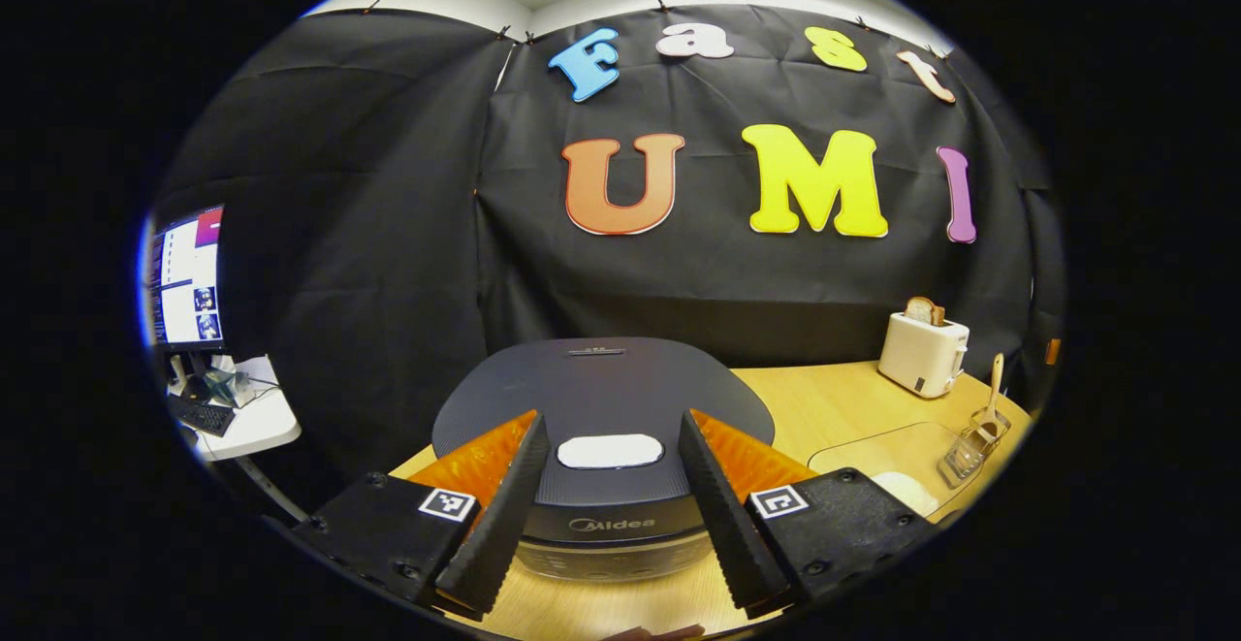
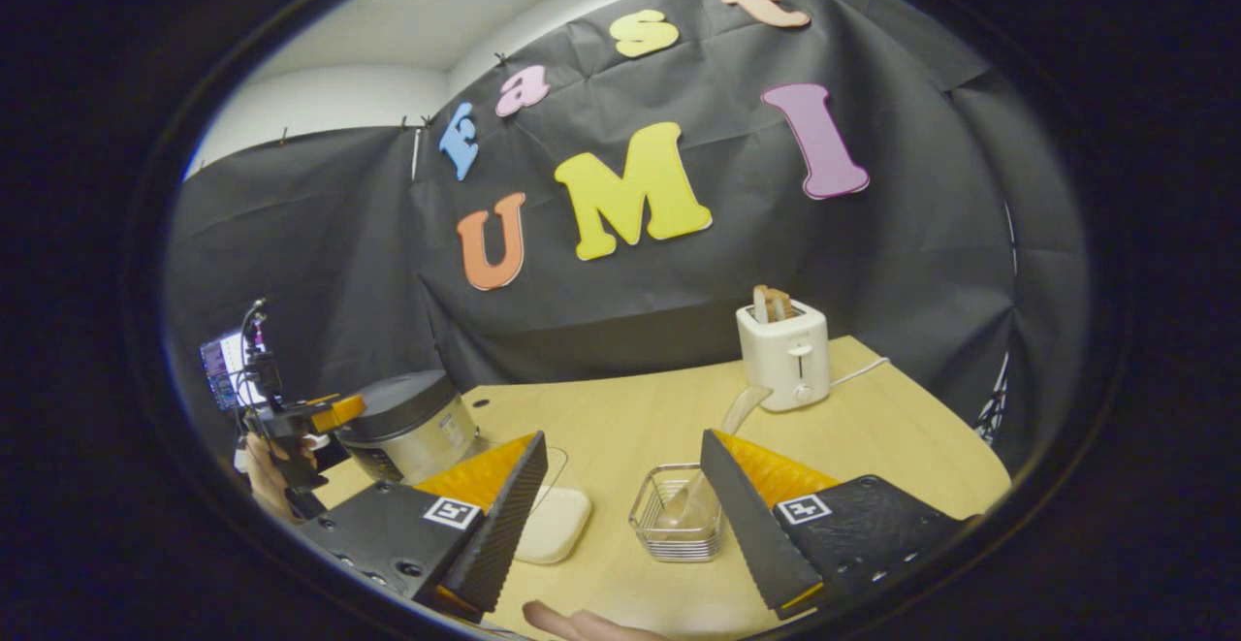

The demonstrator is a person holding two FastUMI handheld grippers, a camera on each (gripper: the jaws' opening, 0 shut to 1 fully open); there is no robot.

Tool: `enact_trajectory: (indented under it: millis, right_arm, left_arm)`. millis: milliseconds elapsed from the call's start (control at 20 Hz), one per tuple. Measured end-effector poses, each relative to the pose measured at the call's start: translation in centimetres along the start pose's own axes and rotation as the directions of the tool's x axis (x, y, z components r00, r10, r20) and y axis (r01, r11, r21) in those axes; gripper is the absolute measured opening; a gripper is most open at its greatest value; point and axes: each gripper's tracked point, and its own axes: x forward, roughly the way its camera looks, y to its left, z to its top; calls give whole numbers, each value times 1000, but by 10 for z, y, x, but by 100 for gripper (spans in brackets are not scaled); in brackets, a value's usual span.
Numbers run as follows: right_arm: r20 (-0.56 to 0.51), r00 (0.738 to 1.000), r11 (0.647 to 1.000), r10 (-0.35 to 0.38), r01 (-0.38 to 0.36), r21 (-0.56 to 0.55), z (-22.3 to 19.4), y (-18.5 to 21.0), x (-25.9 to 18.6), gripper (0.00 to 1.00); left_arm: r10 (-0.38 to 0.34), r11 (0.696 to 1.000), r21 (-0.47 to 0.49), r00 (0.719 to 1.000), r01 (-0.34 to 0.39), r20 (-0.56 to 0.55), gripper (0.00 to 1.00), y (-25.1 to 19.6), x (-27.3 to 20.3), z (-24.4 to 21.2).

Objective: Close the left gripper, press the button to open the rice cooker; take a wooden spoon from the chopstick holder with the right hand, scoop a spoonful of rice and pour it into the rice cooker, then put the wooden spoon back into the chopstick holder.

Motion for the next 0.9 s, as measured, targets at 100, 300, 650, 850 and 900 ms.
enact_trajectory:
  millis: [100,300,650,850,900]
  right_arm:
    - [-6,1000,1000,3,-3,-8,-2,0,0,89]
    - [-2,1000,1000,0,0,-15,-3,-2,2,93]
    - [24,1000,1000,-18,18,14,10,-16,-1,95]
    - [68,997,999,-47,47,6,21,-33,-12,95]
    - [76,996,999,-51,51,4,23,-36,-15,95]
  left_arm:
    - [12,1000,-1,1000,-12,3,87,0,0,0]
    - [39,999,-7,998,-39,40,87,0,-3,6]
    - [0,999,-33,999,1,34,85,-37,-38,31]
    - [-13,1000,18,994,11,105,85,-69,-71,64]
    - [-12,1000,21,993,9,117,85,-76,-79,69]
